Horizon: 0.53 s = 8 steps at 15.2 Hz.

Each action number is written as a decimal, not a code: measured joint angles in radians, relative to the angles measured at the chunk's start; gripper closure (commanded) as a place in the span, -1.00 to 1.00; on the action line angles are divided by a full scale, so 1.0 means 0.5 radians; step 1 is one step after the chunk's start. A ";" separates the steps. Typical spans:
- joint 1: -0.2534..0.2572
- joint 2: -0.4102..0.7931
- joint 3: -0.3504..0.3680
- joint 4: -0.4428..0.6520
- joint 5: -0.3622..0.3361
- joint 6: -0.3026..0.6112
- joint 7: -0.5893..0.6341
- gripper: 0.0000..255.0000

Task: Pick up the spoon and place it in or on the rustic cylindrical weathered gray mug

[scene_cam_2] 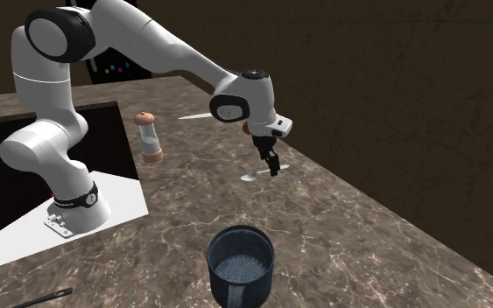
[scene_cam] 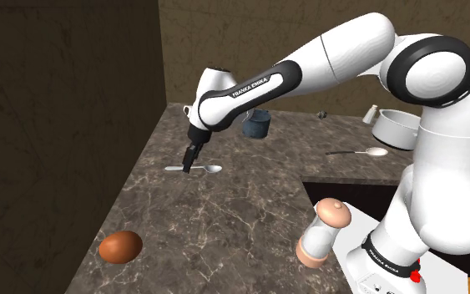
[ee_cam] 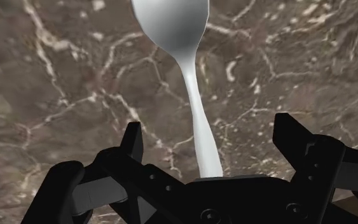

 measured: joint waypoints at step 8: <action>0.003 0.030 0.002 0.001 0.003 0.030 -0.003 1.00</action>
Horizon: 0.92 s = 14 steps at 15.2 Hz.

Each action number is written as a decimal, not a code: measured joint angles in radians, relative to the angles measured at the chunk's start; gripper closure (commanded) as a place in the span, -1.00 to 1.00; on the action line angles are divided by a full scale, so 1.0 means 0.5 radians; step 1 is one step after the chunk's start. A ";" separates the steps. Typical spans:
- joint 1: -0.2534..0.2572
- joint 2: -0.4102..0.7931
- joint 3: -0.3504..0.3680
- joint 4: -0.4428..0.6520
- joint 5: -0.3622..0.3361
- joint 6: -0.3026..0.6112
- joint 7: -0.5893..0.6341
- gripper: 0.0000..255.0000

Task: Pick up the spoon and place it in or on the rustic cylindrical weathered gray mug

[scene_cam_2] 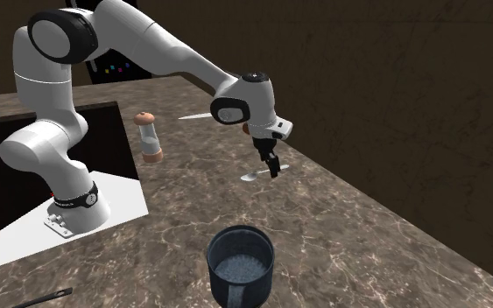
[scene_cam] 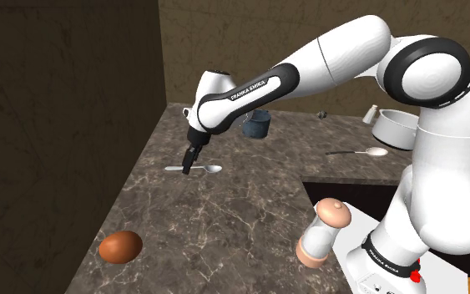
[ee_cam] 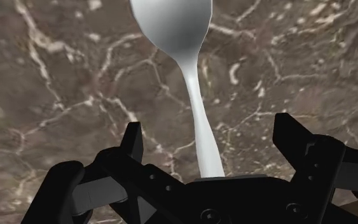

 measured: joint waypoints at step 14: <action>0.003 -0.048 -0.004 0.024 -0.013 -0.070 0.022 1.00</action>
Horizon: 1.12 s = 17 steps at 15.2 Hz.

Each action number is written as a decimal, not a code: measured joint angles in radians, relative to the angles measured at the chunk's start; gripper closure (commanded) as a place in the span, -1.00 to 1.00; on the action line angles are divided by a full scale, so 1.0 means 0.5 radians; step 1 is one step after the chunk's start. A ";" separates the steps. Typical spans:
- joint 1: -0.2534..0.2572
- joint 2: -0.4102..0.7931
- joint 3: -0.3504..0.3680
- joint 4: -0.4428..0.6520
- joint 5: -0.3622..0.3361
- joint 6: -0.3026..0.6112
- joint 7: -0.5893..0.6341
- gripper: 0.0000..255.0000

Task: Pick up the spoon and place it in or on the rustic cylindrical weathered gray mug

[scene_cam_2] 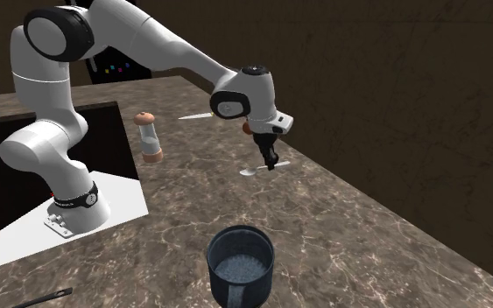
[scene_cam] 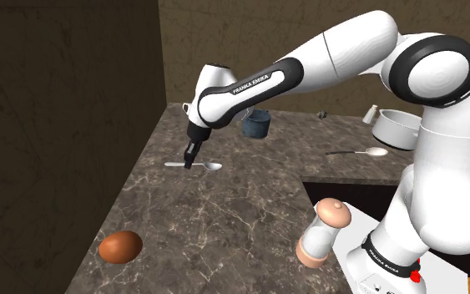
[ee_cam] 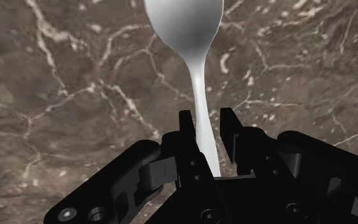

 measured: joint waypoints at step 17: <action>-0.004 -0.190 -0.018 0.202 -0.052 -0.387 0.082 1.00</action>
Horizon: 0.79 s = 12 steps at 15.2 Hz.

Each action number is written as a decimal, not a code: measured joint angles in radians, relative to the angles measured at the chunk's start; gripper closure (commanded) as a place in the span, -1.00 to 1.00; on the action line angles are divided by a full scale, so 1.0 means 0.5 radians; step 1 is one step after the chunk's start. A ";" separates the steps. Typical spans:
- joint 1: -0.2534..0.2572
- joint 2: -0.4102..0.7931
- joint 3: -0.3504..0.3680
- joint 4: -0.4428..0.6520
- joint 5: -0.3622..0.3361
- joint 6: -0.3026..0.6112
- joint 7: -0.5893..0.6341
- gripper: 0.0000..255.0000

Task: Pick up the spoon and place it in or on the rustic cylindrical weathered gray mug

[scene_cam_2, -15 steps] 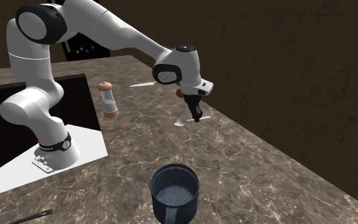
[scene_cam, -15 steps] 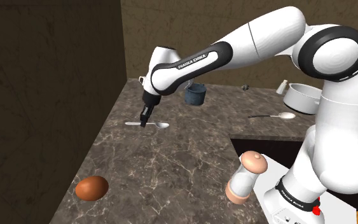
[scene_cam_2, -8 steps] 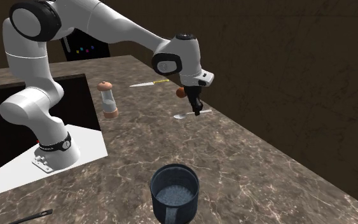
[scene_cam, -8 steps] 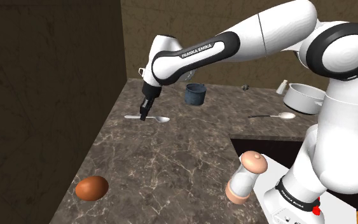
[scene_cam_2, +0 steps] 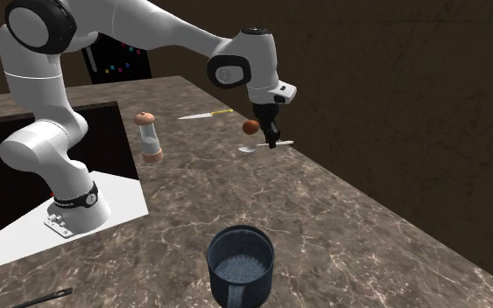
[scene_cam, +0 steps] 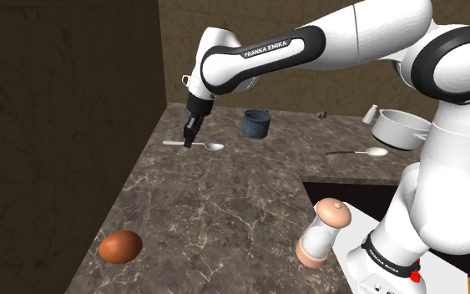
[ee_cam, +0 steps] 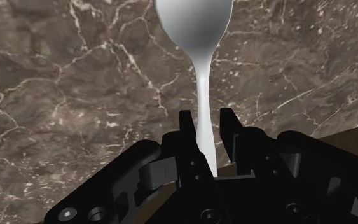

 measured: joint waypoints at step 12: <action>-0.001 -0.059 -0.005 0.235 -0.030 -0.290 0.060 1.00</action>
